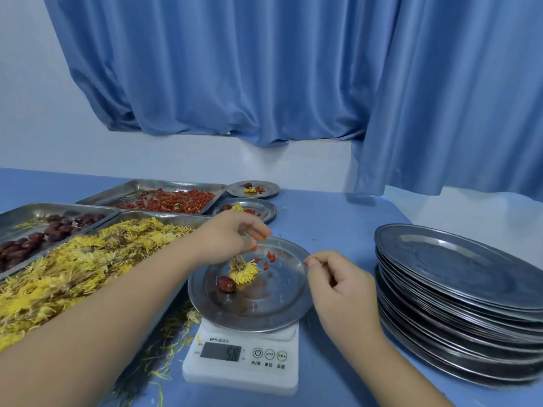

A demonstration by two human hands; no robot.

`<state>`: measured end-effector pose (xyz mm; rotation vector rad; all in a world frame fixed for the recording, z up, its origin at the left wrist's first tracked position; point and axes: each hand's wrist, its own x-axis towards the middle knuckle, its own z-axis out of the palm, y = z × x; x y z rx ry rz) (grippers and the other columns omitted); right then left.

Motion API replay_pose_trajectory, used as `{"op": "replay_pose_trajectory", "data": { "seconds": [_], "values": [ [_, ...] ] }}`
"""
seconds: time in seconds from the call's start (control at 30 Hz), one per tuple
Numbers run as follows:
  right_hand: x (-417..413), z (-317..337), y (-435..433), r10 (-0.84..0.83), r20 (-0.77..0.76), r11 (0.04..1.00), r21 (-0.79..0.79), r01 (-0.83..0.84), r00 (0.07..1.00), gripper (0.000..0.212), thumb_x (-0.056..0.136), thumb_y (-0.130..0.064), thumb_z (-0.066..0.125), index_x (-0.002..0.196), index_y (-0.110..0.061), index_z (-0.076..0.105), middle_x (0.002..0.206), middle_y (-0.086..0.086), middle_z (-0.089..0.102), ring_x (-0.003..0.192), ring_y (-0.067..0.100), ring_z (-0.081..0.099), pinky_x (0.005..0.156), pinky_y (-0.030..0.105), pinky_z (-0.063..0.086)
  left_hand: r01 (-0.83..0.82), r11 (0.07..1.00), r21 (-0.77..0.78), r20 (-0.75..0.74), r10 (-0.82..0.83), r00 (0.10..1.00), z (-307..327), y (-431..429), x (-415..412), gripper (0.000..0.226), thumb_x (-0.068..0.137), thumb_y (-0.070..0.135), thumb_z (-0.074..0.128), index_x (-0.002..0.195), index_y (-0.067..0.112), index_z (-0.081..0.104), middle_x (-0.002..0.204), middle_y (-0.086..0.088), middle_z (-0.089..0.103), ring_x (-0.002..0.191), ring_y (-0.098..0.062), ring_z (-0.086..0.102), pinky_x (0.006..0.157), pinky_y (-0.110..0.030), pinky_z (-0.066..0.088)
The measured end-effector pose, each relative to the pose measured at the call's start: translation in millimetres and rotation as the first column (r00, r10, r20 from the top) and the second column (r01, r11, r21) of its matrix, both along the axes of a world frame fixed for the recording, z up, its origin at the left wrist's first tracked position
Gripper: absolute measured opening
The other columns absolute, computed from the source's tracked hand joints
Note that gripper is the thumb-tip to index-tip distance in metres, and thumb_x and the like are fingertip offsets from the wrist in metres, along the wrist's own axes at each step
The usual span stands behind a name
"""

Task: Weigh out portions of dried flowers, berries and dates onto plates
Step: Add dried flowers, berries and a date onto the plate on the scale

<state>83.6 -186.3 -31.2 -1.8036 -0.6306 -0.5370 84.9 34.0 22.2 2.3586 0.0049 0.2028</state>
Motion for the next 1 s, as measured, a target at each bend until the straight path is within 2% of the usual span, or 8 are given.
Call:
{"op": "replay_pose_trajectory", "data": {
  "seconds": [0.13,0.27,0.4,0.53,0.63,0.73,0.87,1.0],
  "values": [
    [5,-1,-3,0.003,-0.022,0.999,0.038,-0.002,1.000,0.023,0.086,-0.012,0.061,0.066,-0.024,0.060,0.057,0.011,0.052,0.048,0.005,0.040,0.047,0.011,0.032,-0.028,0.976,-0.214,0.003,0.029,1.000,-9,0,-5,0.013,0.094,0.023,0.062,0.103,0.027,0.071,0.098,0.011,0.075,0.090,-0.004,0.071,0.082,-0.028,0.054],
    [11,-2,-6,0.016,-0.089,0.997,0.076,-0.009,0.996,0.021,0.087,-0.014,0.059,0.067,-0.020,0.062,0.060,0.014,0.054,0.050,0.006,0.039,0.049,0.016,0.034,-0.048,0.766,-0.641,-0.094,-0.016,0.995,-4,0,-13,0.032,0.098,0.039,0.051,0.117,0.016,0.064,0.111,-0.003,0.073,0.102,-0.022,0.070,0.088,-0.040,0.055],
    [17,-6,-8,0.017,-0.136,0.994,0.106,-0.002,0.991,0.018,0.087,-0.016,0.059,0.069,-0.019,0.063,0.063,0.016,0.054,0.051,0.006,0.039,0.049,0.018,0.036,0.004,0.648,-0.762,-0.037,-0.050,0.998,-1,5,-24,0.047,0.093,0.046,0.047,0.123,0.012,0.060,0.117,-0.008,0.071,0.108,-0.027,0.068,0.089,-0.042,0.055],
    [22,-10,-7,-0.007,-0.160,0.998,0.057,0.016,0.987,0.018,0.086,-0.018,0.059,0.069,-0.019,0.064,0.064,0.015,0.056,0.053,0.008,0.042,0.052,0.022,0.038,0.042,0.554,-0.832,0.054,0.006,0.998,-5,20,-42,0.044,0.090,0.045,0.052,0.120,0.014,0.062,0.117,-0.007,0.071,0.108,-0.026,0.068,0.078,-0.035,0.059],
    [24,-12,-6,-0.038,-0.181,0.997,0.059,0.049,0.983,0.019,0.087,-0.018,0.059,0.070,-0.022,0.065,0.068,0.010,0.061,0.057,0.009,0.047,0.060,0.029,0.043,-0.068,0.519,-0.852,0.078,0.254,0.964,-13,30,-49,0.022,0.096,0.034,0.053,0.102,0.018,0.068,0.101,0.000,0.075,0.099,-0.020,0.070,0.078,-0.032,0.053],
    [26,-15,-6,-0.068,-0.221,0.997,0.031,0.077,0.973,0.019,0.088,-0.021,0.057,0.070,-0.023,0.062,0.057,0.000,0.057,0.052,0.009,0.045,0.055,0.030,0.040,-0.209,0.556,-0.804,0.095,0.468,0.879,-20,30,-51,0.013,0.093,0.026,0.056,0.095,0.021,0.068,0.080,0.009,0.074,0.084,-0.015,0.069,0.078,-0.032,0.050],
    [26,-21,-5,-0.111,-0.276,0.991,-0.103,0.086,0.955,0.016,0.087,-0.021,0.056,0.072,-0.018,0.054,0.045,-0.008,0.048,0.042,0.005,0.037,0.049,0.025,0.034,-0.242,0.556,-0.795,0.025,0.428,0.904,-23,31,-50,0.013,0.093,0.031,0.056,0.098,0.023,0.066,0.085,0.007,0.071,0.085,-0.017,0.064,0.076,-0.034,0.045],
    [20,-20,-2,-0.113,-0.327,0.980,-0.192,0.051,0.938,0.013,0.083,-0.015,0.057,0.074,-0.014,0.049,0.052,0.004,0.053,0.045,0.015,0.042,0.048,0.025,0.037,-0.270,0.574,-0.773,-0.017,0.407,0.913,-23,27,-49,0.016,0.093,0.035,0.054,0.101,0.025,0.064,0.097,0.004,0.068,0.093,-0.019,0.065,0.080,-0.035,0.044]
  ]
}}
